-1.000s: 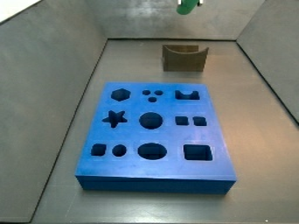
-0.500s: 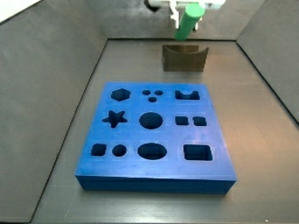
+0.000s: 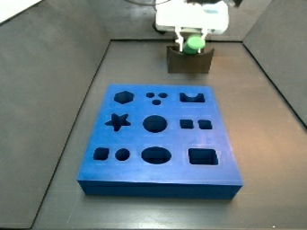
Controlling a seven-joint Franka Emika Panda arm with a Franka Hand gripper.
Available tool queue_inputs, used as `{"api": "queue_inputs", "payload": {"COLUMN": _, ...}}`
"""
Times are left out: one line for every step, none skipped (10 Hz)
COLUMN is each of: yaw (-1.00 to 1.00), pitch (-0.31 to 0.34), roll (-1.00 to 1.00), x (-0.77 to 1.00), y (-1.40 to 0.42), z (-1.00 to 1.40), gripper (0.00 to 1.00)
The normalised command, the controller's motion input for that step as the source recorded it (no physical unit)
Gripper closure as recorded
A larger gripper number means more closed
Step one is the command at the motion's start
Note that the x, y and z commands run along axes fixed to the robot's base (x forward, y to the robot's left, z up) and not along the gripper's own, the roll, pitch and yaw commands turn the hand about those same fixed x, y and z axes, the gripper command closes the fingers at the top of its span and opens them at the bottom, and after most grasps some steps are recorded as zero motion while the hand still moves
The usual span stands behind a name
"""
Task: Pick up the oval object. Move up. Place the oval object on the fixture. Regrasp the oval object. Move to above the board. Insert the oval object.
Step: Place the oval object on the fixture, then regrasp the oval object.
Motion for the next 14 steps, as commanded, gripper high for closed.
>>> {"api": "queue_inputs", "payload": {"yaw": -0.09, "pitch": -0.099, "roll": -0.13, "x": 0.07, "y": 0.07, "z": -0.2, "gripper": 1.0}}
{"api": "queue_inputs", "payload": {"yaw": -0.06, "pitch": -0.11, "roll": -0.1, "x": 0.05, "y": 0.06, "z": -0.2, "gripper": 1.0}}
{"api": "queue_inputs", "payload": {"yaw": -0.03, "pitch": -0.11, "roll": -0.1, "x": 0.05, "y": 0.06, "z": -0.2, "gripper": 1.0}}
{"api": "queue_inputs", "payload": {"yaw": -0.01, "pitch": -0.11, "roll": -0.1, "x": 0.05, "y": 0.06, "z": -0.2, "gripper": 1.0}}
{"api": "queue_inputs", "payload": {"yaw": 0.0, "pitch": 0.0, "roll": 0.0, "x": 0.0, "y": 0.0, "z": 0.0, "gripper": 0.0}}
{"api": "queue_inputs", "payload": {"yaw": -0.05, "pitch": -0.04, "roll": 0.01, "x": 0.0, "y": 0.0, "z": 1.0, "gripper": 0.0}}
{"api": "queue_inputs", "payload": {"yaw": -0.04, "pitch": -0.036, "roll": 0.02, "x": -0.01, "y": 0.0, "z": 1.0, "gripper": 0.0}}
{"api": "queue_inputs", "payload": {"yaw": -0.02, "pitch": -0.03, "roll": 0.03, "x": -0.03, "y": 0.01, "z": 1.0, "gripper": 0.0}}
{"api": "queue_inputs", "payload": {"yaw": -0.01, "pitch": -0.027, "roll": 0.04, "x": -0.03, "y": 0.0, "z": 1.0, "gripper": 0.0}}
{"api": "queue_inputs", "payload": {"yaw": 0.02, "pitch": -0.008, "roll": 0.05, "x": -0.04, "y": 0.0, "z": 1.0, "gripper": 0.0}}
{"api": "queue_inputs", "payload": {"yaw": 0.03, "pitch": 0.001, "roll": 0.05, "x": -0.04, "y": 0.0, "z": 0.94, "gripper": 0.0}}
{"api": "queue_inputs", "payload": {"yaw": 0.03, "pitch": 0.02, "roll": 0.06, "x": -0.04, "y": 0.0, "z": 0.71, "gripper": 0.0}}
{"api": "queue_inputs", "payload": {"yaw": 0.03, "pitch": 0.042, "roll": 0.06, "x": -0.03, "y": 0.0, "z": 0.47, "gripper": 0.0}}
{"api": "queue_inputs", "payload": {"yaw": 0.02, "pitch": 0.051, "roll": 0.06, "x": -0.04, "y": 0.0, "z": 0.34, "gripper": 0.0}}
